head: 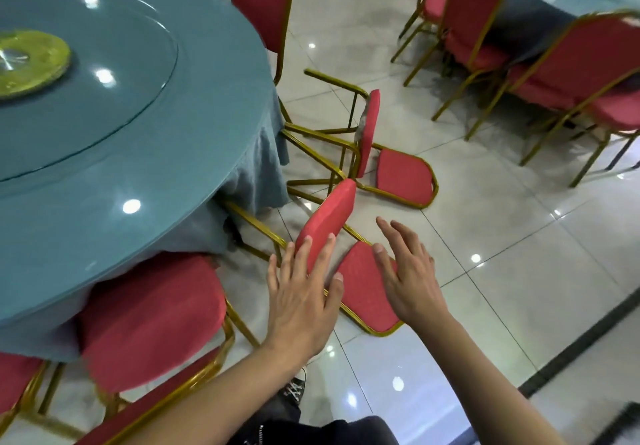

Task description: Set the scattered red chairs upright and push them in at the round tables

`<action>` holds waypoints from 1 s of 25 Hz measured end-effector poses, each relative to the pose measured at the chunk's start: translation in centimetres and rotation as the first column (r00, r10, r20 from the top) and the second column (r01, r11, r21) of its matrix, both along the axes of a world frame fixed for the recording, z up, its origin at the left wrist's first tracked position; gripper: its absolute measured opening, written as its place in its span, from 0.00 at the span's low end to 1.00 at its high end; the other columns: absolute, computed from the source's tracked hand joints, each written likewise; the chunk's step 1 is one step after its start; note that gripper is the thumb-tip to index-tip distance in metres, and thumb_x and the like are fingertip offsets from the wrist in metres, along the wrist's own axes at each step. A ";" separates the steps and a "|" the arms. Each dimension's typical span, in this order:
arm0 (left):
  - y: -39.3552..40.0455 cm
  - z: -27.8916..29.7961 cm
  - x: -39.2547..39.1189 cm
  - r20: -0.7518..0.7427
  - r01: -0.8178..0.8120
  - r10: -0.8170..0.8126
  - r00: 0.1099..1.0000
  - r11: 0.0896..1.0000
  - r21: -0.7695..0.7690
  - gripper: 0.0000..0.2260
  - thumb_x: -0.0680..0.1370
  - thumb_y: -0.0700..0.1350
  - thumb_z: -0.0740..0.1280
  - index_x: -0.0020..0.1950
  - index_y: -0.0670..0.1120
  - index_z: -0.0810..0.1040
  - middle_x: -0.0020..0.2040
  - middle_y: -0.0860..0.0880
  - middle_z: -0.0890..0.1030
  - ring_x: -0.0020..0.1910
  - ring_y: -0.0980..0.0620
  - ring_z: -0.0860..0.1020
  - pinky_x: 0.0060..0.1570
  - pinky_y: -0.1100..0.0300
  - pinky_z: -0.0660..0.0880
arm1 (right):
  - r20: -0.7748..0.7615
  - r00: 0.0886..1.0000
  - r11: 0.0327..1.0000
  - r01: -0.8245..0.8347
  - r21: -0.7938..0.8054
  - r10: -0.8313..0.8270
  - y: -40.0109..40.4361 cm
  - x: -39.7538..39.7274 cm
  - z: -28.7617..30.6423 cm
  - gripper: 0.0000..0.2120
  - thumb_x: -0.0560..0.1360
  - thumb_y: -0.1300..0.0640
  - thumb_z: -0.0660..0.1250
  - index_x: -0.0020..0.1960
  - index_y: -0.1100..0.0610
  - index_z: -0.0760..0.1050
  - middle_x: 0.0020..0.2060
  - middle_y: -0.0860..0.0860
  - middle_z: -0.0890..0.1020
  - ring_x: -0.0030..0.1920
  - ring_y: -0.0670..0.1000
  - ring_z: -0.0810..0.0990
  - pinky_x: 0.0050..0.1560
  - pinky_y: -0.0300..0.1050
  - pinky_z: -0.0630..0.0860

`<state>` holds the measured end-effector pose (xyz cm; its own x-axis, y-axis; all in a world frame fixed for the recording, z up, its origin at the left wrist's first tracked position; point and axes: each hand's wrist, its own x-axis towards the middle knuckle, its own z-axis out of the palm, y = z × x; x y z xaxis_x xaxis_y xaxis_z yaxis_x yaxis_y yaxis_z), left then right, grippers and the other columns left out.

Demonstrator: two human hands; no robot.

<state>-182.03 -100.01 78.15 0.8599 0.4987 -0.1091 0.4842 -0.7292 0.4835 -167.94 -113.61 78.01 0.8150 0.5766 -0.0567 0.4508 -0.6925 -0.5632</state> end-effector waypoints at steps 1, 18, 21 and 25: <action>-0.4 0.0 0.7 -0.003 0.001 -0.001 1.000 1.000 0.007 0.28 0.79 0.65 0.36 0.80 0.65 0.39 0.83 0.51 0.49 0.82 0.48 0.43 0.78 0.42 0.41 | 0.007 1.000 1.000 0.008 0.002 -0.008 -0.7 1.0 0.0 0.26 0.82 0.35 0.46 0.79 0.36 0.56 0.76 0.45 0.63 0.74 0.51 0.64 0.74 0.55 0.61; -14.9 -0.2 13.4 -0.061 -0.316 0.317 0.947 0.949 0.020 0.28 0.79 0.64 0.37 0.81 0.65 0.44 0.82 0.51 0.54 0.81 0.51 0.46 0.78 0.48 0.39 | -0.050 0.965 0.965 -0.255 0.056 0.257 -12.7 19.0 -0.5 0.26 0.82 0.35 0.49 0.79 0.37 0.58 0.77 0.44 0.61 0.76 0.49 0.61 0.74 0.51 0.58; -16.2 -0.6 14.5 -0.078 -0.370 0.370 0.926 0.929 0.016 0.29 0.79 0.64 0.37 0.81 0.64 0.45 0.82 0.51 0.55 0.81 0.51 0.46 0.78 0.46 0.41 | -0.065 0.948 0.950 -0.310 0.047 0.312 -13.0 21.2 -0.7 0.26 0.82 0.36 0.49 0.79 0.38 0.57 0.78 0.44 0.61 0.77 0.49 0.60 0.75 0.51 0.58; -16.1 -1.0 16.7 -0.105 -0.455 0.452 0.886 0.891 -0.007 0.30 0.77 0.65 0.36 0.81 0.65 0.44 0.82 0.51 0.53 0.81 0.49 0.46 0.78 0.44 0.42 | -0.078 0.923 0.926 -0.374 0.051 0.377 -11.9 23.6 -0.6 0.27 0.82 0.37 0.50 0.80 0.38 0.56 0.78 0.45 0.61 0.78 0.49 0.59 0.76 0.54 0.59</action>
